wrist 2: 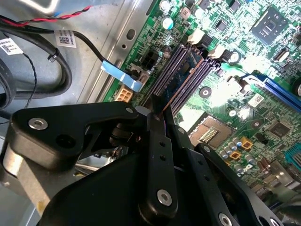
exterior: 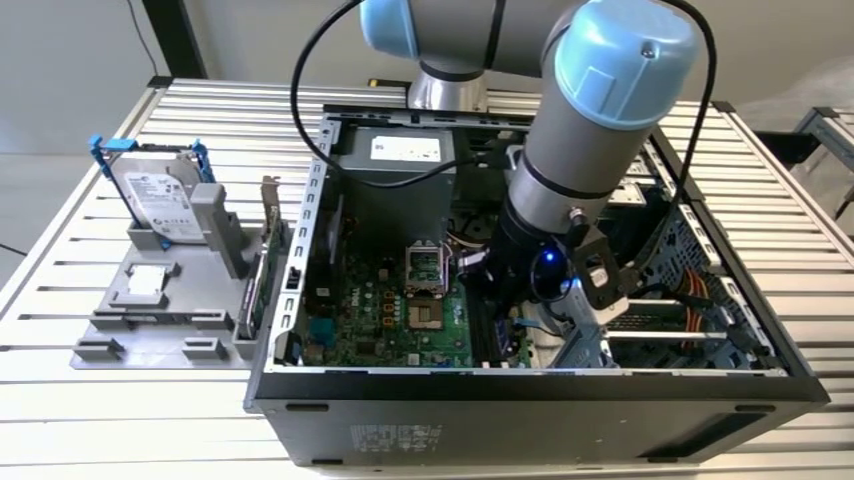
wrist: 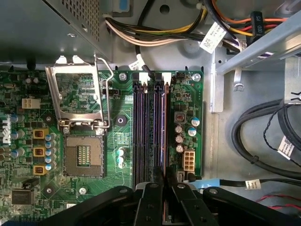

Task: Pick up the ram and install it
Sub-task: 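Insert the ram into the slot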

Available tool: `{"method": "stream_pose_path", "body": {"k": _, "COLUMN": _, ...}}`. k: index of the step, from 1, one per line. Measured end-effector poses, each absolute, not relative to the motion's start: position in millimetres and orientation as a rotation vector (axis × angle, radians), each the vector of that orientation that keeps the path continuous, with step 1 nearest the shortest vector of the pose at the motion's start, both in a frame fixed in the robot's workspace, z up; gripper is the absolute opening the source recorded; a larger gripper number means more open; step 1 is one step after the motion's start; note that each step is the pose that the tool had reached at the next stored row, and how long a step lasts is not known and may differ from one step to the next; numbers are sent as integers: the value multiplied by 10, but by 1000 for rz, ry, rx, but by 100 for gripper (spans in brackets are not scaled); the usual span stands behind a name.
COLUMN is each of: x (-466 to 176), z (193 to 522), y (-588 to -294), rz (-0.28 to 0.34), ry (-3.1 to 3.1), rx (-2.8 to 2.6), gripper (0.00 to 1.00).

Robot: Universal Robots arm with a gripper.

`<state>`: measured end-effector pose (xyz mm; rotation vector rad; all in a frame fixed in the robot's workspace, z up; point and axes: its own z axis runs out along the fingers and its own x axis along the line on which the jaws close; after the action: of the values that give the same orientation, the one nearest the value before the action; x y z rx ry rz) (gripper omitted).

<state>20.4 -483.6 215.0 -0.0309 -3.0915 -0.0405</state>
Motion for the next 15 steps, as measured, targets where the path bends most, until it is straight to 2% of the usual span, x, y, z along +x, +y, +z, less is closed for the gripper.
{"method": "stream_pose_path", "body": {"k": 4, "x": 215, "z": 2163, "y": -4838, "rz": -62, "ry": -3087, "rx": -31, "gripper": 0}}
{"method": "stream_pose_path", "body": {"k": 15, "x": 270, "z": 2230, "y": -4849, "rz": -63, "ry": -3081, "rx": -31, "gripper": 0}}
